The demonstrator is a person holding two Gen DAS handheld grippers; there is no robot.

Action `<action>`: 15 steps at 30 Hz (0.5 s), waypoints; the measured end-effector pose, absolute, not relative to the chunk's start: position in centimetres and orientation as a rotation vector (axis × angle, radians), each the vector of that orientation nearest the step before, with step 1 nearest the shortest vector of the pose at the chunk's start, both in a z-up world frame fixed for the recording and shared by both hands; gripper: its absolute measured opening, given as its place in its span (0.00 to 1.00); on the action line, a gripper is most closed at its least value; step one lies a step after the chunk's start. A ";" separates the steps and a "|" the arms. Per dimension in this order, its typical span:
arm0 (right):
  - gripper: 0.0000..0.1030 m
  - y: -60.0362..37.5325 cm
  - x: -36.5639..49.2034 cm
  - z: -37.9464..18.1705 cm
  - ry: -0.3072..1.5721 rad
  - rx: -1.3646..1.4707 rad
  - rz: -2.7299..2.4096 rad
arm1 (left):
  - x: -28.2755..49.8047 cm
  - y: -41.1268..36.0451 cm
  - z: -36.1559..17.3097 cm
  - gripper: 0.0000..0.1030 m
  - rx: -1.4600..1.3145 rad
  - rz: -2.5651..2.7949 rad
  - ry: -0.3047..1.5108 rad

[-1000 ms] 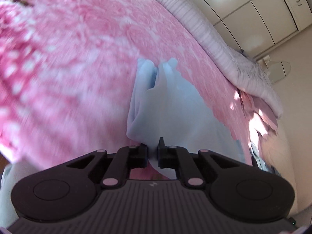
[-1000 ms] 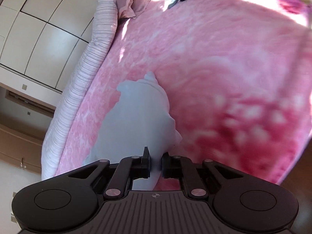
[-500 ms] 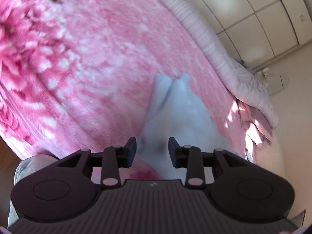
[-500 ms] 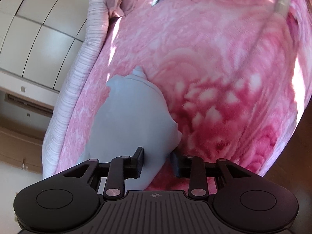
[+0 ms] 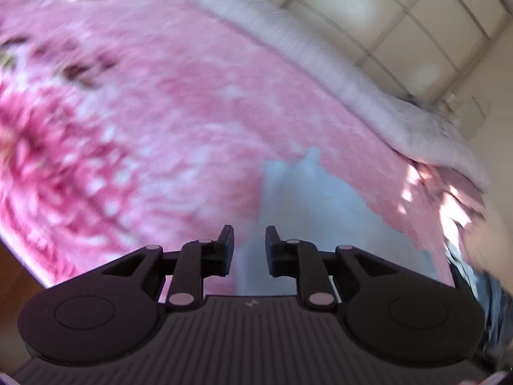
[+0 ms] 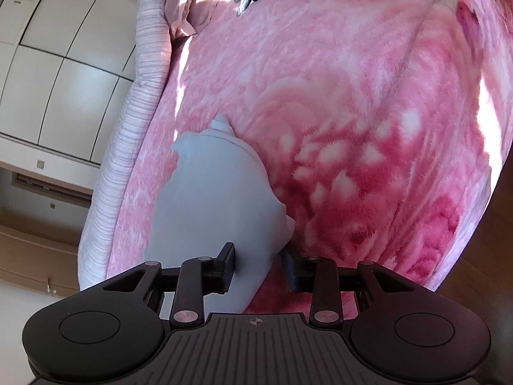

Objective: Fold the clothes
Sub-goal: 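Grasp the folded sweatshirt edge with the right gripper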

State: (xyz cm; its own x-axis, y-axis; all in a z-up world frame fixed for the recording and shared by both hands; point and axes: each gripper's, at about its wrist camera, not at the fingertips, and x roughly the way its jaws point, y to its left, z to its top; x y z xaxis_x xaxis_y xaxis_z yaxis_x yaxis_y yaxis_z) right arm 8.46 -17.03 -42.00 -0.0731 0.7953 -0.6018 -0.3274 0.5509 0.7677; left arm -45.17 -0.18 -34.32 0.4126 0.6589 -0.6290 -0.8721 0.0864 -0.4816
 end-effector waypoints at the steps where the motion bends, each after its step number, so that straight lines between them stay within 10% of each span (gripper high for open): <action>1: 0.35 -17.0 8.4 -42.0 1.342 0.453 0.976 | -44.2 -0.3 -33.9 0.15 -0.901 1.124 0.305; 15: 0.35 -16.6 8.0 -42.3 1.322 0.450 0.976 | -31.1 -0.3 -36.6 0.15 -0.661 0.827 0.612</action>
State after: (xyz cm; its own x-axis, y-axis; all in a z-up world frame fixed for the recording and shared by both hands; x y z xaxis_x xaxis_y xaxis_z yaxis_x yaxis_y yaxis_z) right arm 8.02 -16.57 -42.26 -0.0535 0.8000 -0.5976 -0.3354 0.5493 0.7654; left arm -31.14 -0.33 -36.59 0.5331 0.4578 -0.7115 -0.8142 0.5060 -0.2846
